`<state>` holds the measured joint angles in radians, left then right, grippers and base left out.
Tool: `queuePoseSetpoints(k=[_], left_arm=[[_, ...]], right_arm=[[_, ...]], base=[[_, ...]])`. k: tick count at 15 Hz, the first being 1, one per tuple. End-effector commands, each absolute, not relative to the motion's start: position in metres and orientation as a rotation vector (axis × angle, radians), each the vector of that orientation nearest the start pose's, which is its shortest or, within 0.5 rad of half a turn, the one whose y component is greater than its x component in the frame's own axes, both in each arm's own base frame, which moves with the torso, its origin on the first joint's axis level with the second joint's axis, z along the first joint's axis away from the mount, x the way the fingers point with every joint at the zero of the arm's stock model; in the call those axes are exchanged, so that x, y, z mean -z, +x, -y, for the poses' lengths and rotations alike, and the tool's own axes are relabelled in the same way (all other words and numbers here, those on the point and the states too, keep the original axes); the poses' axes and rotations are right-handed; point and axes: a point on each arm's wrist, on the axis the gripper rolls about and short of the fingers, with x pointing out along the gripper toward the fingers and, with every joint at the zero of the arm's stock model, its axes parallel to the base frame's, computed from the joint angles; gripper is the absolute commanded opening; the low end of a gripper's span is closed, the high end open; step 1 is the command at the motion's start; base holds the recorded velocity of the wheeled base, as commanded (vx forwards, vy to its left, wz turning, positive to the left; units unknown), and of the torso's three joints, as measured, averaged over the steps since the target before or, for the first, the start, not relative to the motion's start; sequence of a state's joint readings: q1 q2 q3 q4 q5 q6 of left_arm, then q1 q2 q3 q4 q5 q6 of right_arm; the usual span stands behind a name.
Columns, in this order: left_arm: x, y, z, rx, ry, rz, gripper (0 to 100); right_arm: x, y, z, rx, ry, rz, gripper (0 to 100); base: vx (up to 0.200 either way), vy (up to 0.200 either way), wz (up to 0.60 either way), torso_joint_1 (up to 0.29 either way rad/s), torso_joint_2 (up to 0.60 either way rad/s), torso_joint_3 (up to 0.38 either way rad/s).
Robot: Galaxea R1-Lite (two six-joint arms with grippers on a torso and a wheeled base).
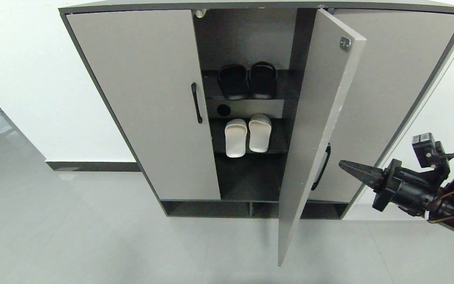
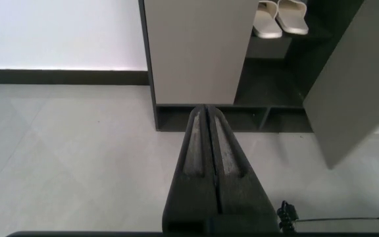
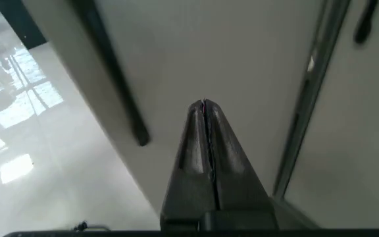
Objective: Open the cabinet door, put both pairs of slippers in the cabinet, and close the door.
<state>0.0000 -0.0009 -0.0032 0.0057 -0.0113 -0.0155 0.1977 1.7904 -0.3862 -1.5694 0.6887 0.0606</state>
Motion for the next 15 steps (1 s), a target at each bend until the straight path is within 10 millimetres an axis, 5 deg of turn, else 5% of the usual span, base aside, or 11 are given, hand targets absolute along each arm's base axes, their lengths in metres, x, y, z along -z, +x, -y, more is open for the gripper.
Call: queuePoseSetpoints(k=[1,5,7,10,15], left_arm=[[-0.076,-0.023,0.0,0.011,-0.015,-0.003,0],[-0.076,-0.023,0.0,0.011,-0.015,-0.003,0],[-0.075,-0.023,0.0,0.012,-0.015,-0.005,0],[-0.076,-0.023,0.0,0.011,-0.017,-0.003,0],[-0.076,-0.023,0.0,0.011,-0.014,-0.003,0]], right_arm=[[-0.133,0.268,-0.106,-0.895,0.039,0.099,0],[-0.112,0.294,-0.194,-0.826,0.026,0.148,0],[-0.114,0.307,-0.222,-0.797,0.005,0.184,0],[-0.124,0.316,-0.239,-0.763,0.013,0.197,0],[-0.122,0.305,-0.229,-0.756,0.015,0.204,0]], base=[[0.0,0.0,0.0,0.0,0.0,0.0],[0.0,0.0,0.0,0.0,0.0,0.0],[0.0,0.0,0.0,0.0,0.0,0.0],[0.0,0.0,0.0,0.0,0.0,0.0],[0.04,0.0,0.0,0.0,0.0,0.0]])
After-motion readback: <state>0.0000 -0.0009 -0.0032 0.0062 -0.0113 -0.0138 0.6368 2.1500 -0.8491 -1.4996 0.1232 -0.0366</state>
